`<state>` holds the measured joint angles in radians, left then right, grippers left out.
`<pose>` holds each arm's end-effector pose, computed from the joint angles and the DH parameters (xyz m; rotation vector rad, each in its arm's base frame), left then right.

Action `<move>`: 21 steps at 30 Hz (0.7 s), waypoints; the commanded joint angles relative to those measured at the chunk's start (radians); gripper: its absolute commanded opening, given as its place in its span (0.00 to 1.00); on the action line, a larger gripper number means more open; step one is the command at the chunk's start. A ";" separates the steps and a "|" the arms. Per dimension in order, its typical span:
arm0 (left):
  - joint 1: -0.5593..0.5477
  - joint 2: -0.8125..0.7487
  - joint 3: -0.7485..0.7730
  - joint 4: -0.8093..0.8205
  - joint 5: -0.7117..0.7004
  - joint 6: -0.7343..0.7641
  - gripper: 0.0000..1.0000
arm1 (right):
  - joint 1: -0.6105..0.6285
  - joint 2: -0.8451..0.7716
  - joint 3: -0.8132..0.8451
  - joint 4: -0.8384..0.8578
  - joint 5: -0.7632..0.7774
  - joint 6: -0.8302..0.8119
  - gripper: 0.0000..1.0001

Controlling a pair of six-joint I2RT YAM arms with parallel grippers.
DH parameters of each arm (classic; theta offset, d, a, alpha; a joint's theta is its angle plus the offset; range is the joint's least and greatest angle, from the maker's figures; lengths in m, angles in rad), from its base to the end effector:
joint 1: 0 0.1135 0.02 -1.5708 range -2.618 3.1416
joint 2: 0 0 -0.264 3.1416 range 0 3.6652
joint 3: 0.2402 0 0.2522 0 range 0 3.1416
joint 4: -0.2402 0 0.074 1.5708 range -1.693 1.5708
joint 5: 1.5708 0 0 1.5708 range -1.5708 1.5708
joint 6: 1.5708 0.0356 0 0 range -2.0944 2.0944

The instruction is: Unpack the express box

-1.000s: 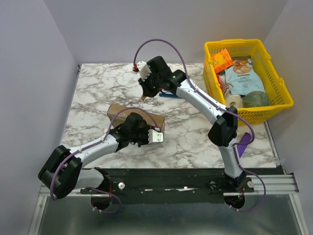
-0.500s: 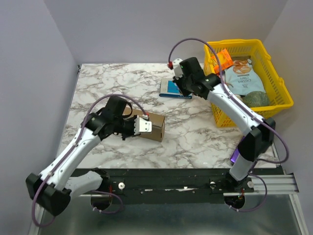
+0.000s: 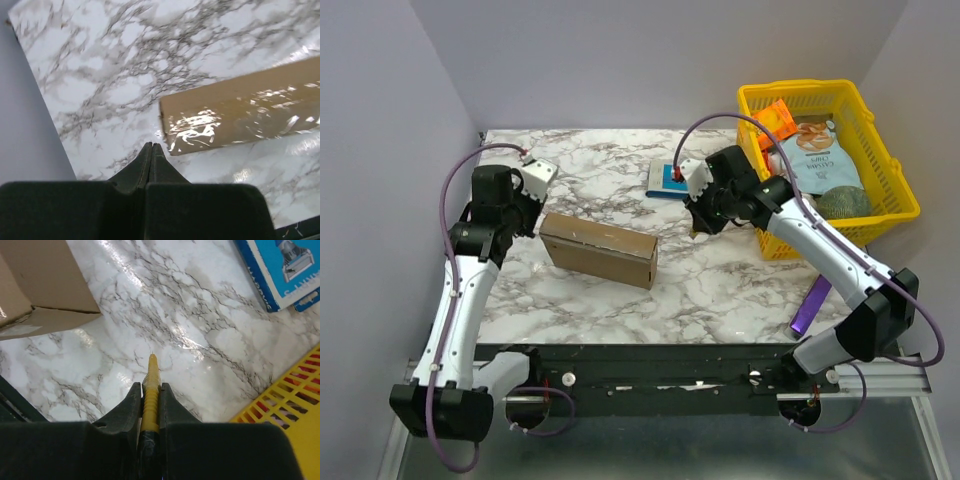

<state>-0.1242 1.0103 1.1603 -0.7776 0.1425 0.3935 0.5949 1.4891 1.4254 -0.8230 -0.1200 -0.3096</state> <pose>0.1991 -0.0300 0.3689 0.6375 2.0963 -0.0050 0.2592 0.1805 0.3362 -1.1257 2.1964 0.2716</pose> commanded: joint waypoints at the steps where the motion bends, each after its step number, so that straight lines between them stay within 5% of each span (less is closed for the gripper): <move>1: 0.115 0.051 -0.019 0.132 -0.167 -0.234 0.00 | 0.006 0.066 0.105 -0.060 -0.176 -0.019 0.00; 6: 0.192 0.126 -0.074 0.175 -0.179 -0.242 0.00 | 0.040 0.094 0.115 -0.068 -0.187 -0.005 0.01; 10: 0.205 0.139 -0.152 0.146 0.105 -0.197 0.00 | 0.063 0.085 0.086 -0.064 -0.195 0.012 0.00; 21: 0.164 0.033 -0.298 0.118 0.399 -0.113 0.00 | 0.079 0.164 0.159 -0.056 -0.196 0.088 0.00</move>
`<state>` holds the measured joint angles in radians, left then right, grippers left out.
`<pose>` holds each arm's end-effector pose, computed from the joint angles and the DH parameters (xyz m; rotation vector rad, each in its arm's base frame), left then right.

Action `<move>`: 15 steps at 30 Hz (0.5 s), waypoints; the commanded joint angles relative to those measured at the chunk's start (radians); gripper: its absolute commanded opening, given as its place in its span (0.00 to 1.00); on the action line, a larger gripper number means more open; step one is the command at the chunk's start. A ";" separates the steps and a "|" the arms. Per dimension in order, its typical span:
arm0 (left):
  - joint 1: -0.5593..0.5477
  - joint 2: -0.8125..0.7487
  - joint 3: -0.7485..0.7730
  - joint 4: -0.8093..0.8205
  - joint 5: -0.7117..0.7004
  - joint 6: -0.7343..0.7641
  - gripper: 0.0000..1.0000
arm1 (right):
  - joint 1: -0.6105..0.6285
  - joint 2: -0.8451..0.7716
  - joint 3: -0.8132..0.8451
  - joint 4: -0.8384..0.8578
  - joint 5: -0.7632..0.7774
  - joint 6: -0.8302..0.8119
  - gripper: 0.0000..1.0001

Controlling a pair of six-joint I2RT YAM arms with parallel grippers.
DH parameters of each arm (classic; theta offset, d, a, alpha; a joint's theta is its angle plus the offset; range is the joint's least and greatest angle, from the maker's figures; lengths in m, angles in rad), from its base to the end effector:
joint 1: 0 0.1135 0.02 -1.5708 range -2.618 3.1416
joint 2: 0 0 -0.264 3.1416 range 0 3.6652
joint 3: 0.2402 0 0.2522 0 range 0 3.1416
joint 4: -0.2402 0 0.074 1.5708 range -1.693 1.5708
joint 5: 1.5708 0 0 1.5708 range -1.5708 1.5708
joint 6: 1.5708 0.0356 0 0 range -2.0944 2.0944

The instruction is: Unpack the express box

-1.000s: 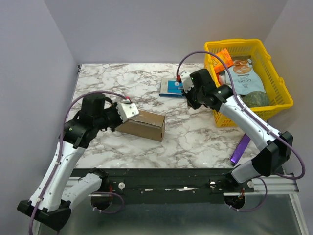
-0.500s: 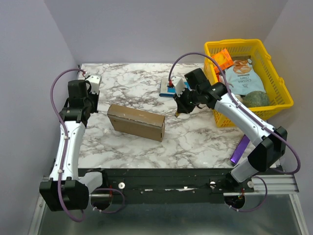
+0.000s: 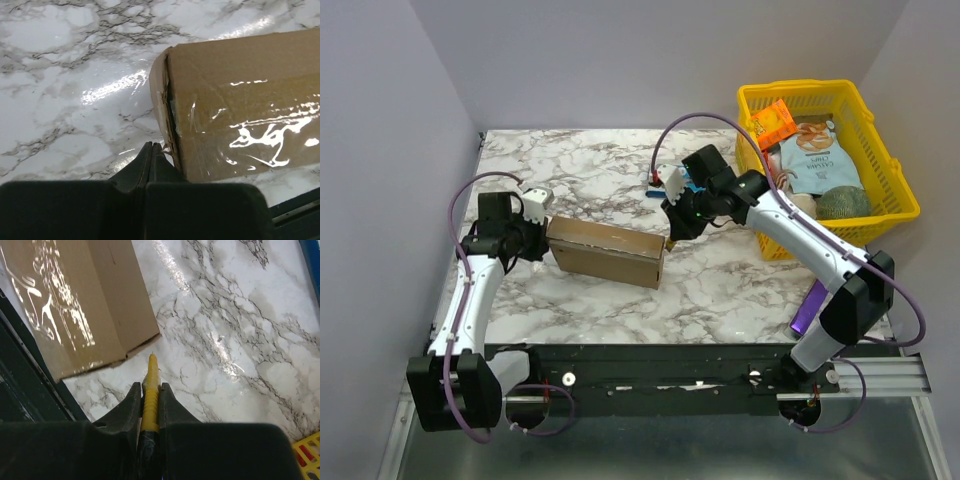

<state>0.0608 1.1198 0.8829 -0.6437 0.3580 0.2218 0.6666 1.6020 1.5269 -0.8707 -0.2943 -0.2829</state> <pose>0.2258 0.0012 0.2692 0.3479 2.3747 -0.3078 0.2610 0.2185 0.3312 -1.2663 2.1984 0.5248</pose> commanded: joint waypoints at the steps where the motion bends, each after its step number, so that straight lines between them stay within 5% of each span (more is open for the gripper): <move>1: -0.024 -0.087 -0.025 -0.020 0.199 0.068 0.00 | 0.007 0.073 0.082 -0.002 -0.016 0.073 0.00; 11: -0.041 -0.124 -0.007 -0.146 0.298 0.212 0.00 | 0.010 0.225 0.259 -0.007 0.066 0.106 0.00; 15: -0.041 -0.103 0.021 -0.281 0.320 0.315 0.00 | 0.010 0.225 0.237 0.015 0.215 0.113 0.00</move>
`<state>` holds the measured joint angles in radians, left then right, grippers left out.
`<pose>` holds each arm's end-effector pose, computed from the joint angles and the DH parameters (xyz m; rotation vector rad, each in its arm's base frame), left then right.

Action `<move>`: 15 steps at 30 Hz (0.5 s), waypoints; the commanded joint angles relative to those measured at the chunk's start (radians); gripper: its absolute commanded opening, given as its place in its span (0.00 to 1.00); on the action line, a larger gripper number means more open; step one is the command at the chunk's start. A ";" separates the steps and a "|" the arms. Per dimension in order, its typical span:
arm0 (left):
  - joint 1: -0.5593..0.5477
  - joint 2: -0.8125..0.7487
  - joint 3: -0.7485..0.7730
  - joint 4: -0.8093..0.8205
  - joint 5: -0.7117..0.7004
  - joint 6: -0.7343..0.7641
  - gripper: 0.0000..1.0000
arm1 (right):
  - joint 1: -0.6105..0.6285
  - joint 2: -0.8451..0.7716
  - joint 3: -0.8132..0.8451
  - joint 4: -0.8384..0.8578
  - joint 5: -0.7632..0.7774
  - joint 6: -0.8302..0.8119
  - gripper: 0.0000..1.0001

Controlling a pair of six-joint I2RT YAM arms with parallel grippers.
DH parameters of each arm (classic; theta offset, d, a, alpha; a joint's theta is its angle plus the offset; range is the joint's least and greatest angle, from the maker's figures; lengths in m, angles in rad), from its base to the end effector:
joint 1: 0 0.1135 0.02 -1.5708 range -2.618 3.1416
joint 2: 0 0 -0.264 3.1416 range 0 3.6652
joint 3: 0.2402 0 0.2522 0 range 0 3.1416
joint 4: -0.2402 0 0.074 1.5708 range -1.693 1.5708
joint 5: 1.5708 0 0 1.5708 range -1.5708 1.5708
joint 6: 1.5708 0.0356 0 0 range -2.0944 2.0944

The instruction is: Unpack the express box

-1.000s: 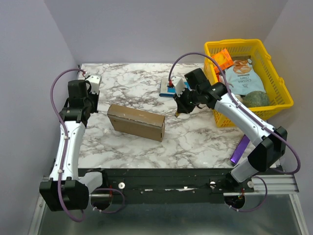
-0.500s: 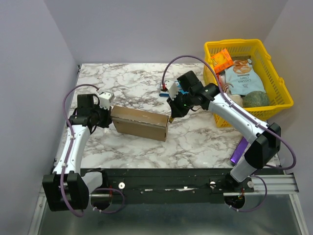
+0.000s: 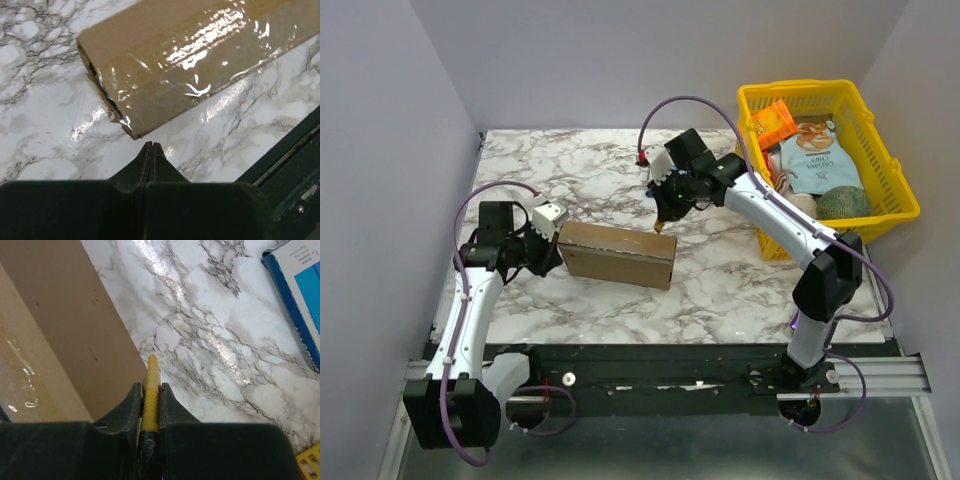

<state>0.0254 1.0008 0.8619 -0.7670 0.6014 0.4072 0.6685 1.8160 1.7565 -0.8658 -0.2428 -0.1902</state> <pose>0.1927 -0.0153 0.2799 0.6848 2.2330 -0.5313 0.3066 0.2531 0.3282 -1.1451 2.2536 0.4995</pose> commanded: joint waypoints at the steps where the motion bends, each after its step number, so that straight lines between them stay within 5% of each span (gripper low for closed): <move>1: -0.004 0.013 0.049 -0.164 0.064 0.140 0.00 | 0.008 0.002 -0.005 0.023 0.204 0.018 0.00; 9: 0.013 0.047 0.167 -0.201 -0.005 0.199 0.00 | -0.014 -0.176 -0.259 0.022 0.324 -0.078 0.00; 15: 0.033 0.114 0.134 0.029 -0.081 0.065 0.00 | -0.015 -0.290 -0.361 -0.030 0.090 -0.187 0.00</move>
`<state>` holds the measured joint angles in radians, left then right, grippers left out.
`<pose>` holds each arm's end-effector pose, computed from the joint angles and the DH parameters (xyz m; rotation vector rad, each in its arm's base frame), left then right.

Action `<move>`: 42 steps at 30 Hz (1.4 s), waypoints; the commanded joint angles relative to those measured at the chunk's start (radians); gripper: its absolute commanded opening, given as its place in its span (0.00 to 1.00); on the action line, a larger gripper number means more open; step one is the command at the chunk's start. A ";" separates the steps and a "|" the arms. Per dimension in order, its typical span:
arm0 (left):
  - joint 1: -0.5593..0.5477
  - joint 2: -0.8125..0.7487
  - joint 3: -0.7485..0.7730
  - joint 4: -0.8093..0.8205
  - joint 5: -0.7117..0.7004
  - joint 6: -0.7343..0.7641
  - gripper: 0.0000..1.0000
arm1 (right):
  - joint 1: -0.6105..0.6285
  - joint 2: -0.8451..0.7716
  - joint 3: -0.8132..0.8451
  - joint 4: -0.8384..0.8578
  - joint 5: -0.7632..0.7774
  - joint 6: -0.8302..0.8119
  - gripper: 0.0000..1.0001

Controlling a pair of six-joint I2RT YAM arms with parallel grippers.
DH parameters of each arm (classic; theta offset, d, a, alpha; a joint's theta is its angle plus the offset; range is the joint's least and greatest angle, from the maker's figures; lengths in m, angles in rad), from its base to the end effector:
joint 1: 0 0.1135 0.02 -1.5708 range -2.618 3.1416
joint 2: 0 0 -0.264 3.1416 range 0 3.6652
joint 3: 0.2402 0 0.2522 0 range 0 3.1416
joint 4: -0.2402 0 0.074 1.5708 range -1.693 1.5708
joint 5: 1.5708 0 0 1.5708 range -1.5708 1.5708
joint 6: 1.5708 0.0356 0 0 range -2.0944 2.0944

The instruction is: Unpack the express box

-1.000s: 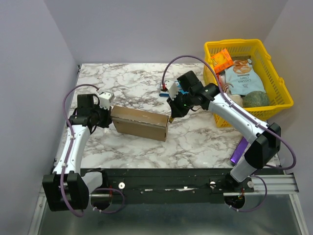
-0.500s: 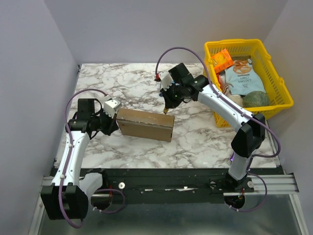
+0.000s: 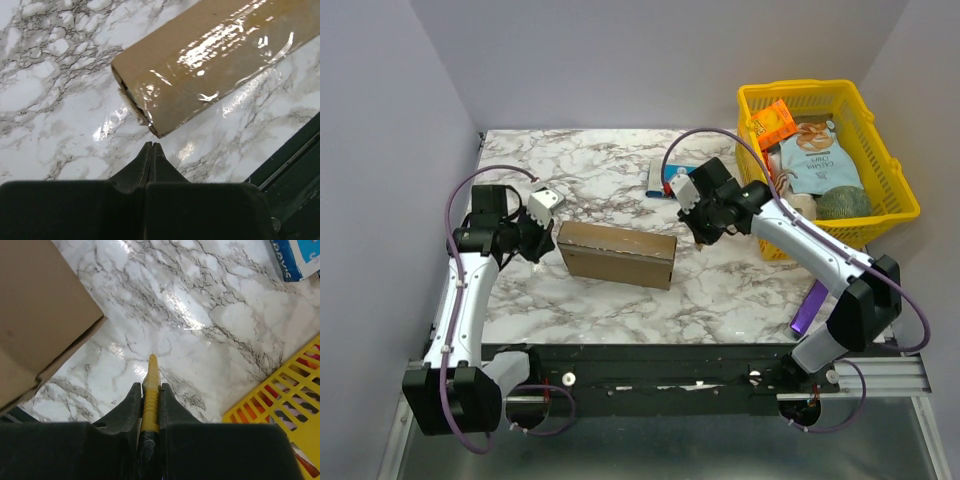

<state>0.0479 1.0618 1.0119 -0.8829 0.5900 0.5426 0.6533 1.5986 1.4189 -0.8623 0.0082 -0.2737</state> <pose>0.2014 -0.0102 0.3085 0.7985 2.2055 -0.4542 0.2657 0.2030 0.2980 -1.1679 2.3432 0.1232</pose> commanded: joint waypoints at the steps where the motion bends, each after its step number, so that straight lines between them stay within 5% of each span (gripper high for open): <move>1: 0.009 0.070 -0.012 0.166 -0.078 -0.101 0.00 | 0.002 -0.078 -0.021 -0.052 -0.203 -0.119 0.00; 10: 0.003 0.149 -0.022 0.219 0.050 -0.210 0.00 | 0.017 0.001 0.101 -0.058 -0.358 -0.101 0.00; 20: -0.020 0.061 -0.075 0.131 0.117 -0.168 0.00 | 0.017 0.159 0.325 -0.067 -0.297 -0.094 0.00; 29: -0.017 -0.032 -0.107 -0.007 0.027 -0.055 0.00 | 0.022 0.264 0.417 -0.032 -0.211 -0.068 0.00; 35: 0.010 -0.017 0.054 -0.134 -0.050 0.031 0.00 | 0.017 0.233 0.401 0.022 0.040 -0.056 0.00; 42: 0.013 0.084 0.315 -0.082 0.207 -0.073 0.00 | -0.021 0.103 0.393 0.080 0.131 0.042 0.00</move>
<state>0.0578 1.0786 1.2003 -1.0092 0.6132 0.5419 0.6556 1.8069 1.7992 -0.8528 0.0422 -0.3134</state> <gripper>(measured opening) 0.007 0.188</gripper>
